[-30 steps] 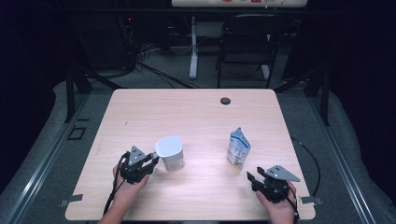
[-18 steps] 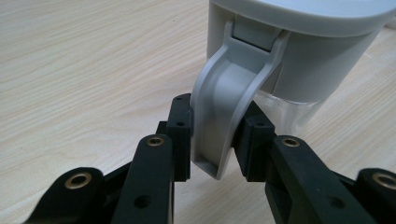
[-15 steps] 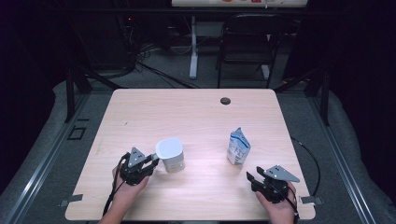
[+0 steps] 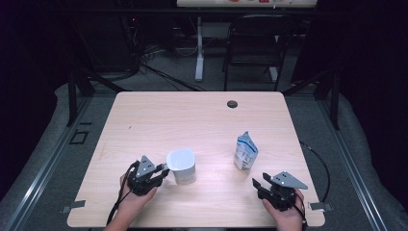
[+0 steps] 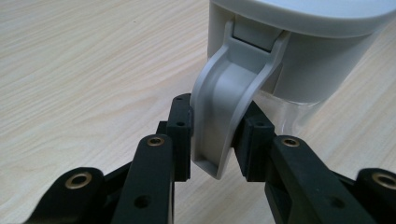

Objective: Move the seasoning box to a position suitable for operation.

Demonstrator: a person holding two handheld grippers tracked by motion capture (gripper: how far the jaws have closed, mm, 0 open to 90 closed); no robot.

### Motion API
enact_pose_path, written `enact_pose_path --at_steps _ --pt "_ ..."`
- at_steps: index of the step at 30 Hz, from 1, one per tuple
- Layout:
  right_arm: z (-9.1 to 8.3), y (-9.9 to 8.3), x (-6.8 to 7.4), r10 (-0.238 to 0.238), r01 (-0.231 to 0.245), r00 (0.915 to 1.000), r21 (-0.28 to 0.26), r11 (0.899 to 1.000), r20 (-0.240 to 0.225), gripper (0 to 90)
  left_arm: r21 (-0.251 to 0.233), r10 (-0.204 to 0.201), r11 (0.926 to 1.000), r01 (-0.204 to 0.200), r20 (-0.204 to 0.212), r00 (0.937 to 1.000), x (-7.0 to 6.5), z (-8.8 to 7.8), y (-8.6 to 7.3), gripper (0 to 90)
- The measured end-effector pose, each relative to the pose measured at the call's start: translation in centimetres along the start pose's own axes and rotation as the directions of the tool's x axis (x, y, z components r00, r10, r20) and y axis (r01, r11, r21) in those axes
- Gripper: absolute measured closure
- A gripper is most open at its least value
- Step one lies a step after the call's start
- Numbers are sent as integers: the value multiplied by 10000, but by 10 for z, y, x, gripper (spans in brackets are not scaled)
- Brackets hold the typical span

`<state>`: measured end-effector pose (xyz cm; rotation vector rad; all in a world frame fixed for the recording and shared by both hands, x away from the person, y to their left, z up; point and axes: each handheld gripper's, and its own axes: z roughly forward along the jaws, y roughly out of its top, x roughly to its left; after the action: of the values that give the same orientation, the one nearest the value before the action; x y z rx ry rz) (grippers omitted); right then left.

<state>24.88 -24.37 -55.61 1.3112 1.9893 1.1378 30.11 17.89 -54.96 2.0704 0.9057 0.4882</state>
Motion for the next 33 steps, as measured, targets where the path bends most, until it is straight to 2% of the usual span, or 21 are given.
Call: enact_pose_path --at_steps 5,12,17,20,23,24,26,29,31,33 --pt "0 1 5 -113 113 9998 -37 9999 -145 528 157 84 9998 -87 171 9998 -3 -3 0 707" --pt "-2 4 13 -518 522 9973 71 9986 -517 647 235 320 9992 -330 419 9986 -14 -11 -4 706" --pt "-3 6 20 -926 934 9939 99 9956 -600 689 179 466 9987 -478 586 9972 -19 -13 -6 707" --pt "-2 7 24 -1023 1036 9928 174 9945 -627 693 69 488 9988 -495 727 9962 -21 -12 -7 707" --pt "0 7 27 -931 937 9939 66 9956 -590 693 76 555 9984 -563 810 9952 -22 -12 -7 706" --pt "0 8 29 -1060 1067 9929 91 9943 -533 693 53 613 9981 -620 918 9939 -23 -11 -7 707" --pt "0 9 31 -1038 1039 9936 8 9946 -439 690 23 664 9978 -670 1000 9928 -25 -10 -7 706" --pt "-1 11 34 -830 830 9946 -28 9965 -618 675 40 787 9968 -796 1128 9905 -28 -11 -6 707" --pt "-1 11 34 -892 892 9934 -28 9960 -716 676 -15 815 9966 -819 1178 9897 -29 -10 -7 707" --pt "-1 11 36 -1265 1271 9889 29 9919 -783 687 -13 900 9959 -905 1279 9877 -30 -11 -7 707"
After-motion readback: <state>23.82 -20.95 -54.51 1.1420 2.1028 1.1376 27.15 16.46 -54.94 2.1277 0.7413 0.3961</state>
